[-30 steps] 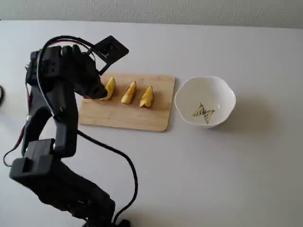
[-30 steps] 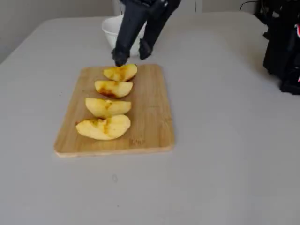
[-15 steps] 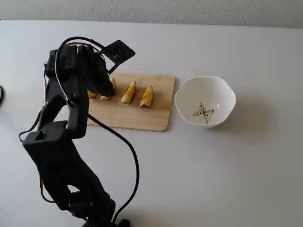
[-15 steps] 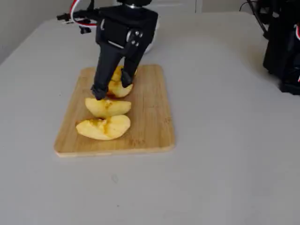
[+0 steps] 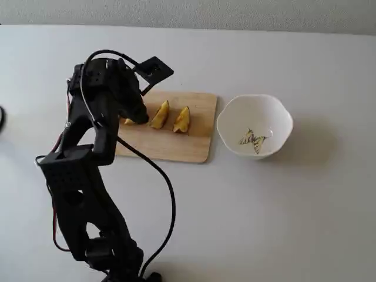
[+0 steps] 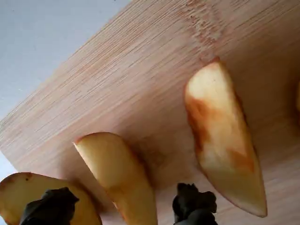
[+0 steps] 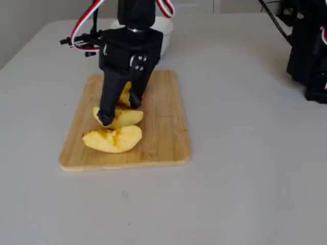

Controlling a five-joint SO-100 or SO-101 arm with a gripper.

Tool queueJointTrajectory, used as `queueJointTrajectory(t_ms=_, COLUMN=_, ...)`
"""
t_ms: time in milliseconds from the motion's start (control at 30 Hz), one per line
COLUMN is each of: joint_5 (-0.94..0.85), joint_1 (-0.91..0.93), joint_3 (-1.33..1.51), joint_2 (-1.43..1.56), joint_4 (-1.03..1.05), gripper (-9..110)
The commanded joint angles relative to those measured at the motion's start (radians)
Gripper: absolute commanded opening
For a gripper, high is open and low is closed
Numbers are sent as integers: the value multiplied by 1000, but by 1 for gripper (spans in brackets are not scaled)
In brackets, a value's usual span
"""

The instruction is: Pick up the third from the right apple slice from the cutting board and place it into the bowl

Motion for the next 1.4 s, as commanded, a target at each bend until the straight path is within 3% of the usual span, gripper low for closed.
queueJointTrajectory(t_ms=0, joint_5=-12, joint_1=12, joint_3=-86, joint_2=-9, joint_4=-5, gripper=29)
queueJointTrajectory(t_ms=300, joint_5=-11, joint_1=9, joint_3=-150, joint_2=-92, joint_4=3, gripper=29)
queueJointTrajectory(t_ms=467, joint_5=-14, joint_1=6, joint_3=-235, joint_2=-152, joint_4=54, gripper=21)
queueJointTrajectory(t_ms=600, joint_5=-15, joint_1=0, joint_3=-505, joint_2=-304, joint_4=215, gripper=10)
queueJointTrajectory(t_ms=767, joint_5=-29, joint_1=-12, joint_3=-1229, joint_2=-681, joint_4=525, gripper=0)
queueJointTrajectory(t_ms=1100, joint_5=72, joint_1=-9, joint_3=-1215, joint_2=-535, joint_4=552, gripper=0)
queueJointTrajectory(t_ms=1367, joint_5=195, joint_1=186, joint_3=-1118, joint_2=-132, joint_4=554, gripper=0)
